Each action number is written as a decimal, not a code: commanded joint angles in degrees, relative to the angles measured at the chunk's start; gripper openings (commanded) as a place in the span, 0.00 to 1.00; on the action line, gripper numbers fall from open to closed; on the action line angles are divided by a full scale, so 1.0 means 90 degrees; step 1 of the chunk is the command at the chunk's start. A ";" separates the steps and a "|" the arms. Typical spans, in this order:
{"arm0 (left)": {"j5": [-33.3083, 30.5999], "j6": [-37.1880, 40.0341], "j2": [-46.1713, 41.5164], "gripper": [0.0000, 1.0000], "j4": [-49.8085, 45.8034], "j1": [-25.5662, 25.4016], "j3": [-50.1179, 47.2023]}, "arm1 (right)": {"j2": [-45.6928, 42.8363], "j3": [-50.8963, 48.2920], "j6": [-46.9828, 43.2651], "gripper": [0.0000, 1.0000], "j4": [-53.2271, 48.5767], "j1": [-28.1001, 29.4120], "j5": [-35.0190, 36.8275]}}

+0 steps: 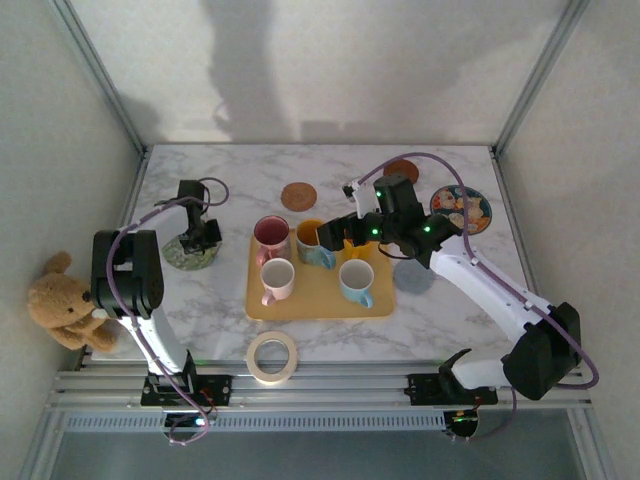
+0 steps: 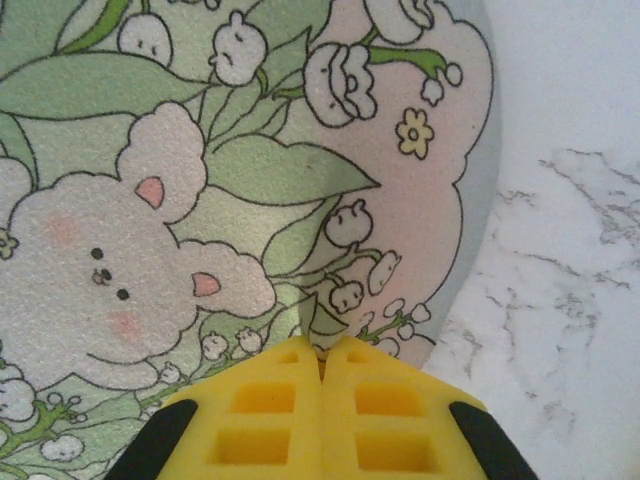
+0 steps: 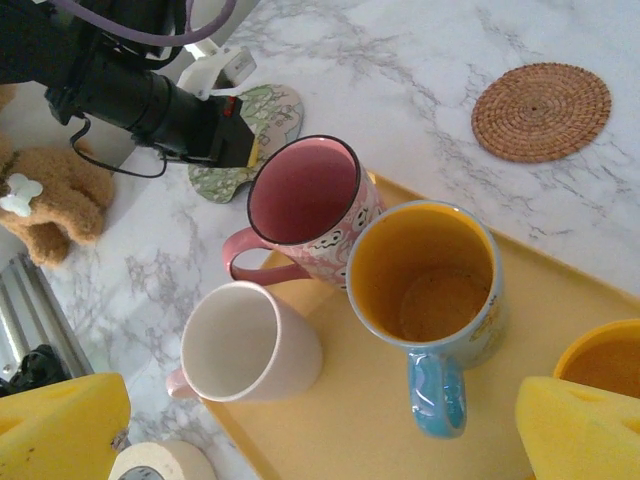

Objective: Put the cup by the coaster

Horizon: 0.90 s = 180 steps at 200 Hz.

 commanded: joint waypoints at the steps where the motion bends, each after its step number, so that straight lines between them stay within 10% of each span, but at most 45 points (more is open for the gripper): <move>1: 0.0148 0.0012 -0.0179 0.00 0.0155 -0.0007 0.0188 | -0.0133 -0.0012 0.0098 0.99 0.0012 0.0067 0.0218; 180: 0.0719 -0.0008 0.0503 0.00 0.0326 -0.0240 0.1275 | 0.0070 0.0194 0.0258 0.99 -0.0094 0.0067 0.0810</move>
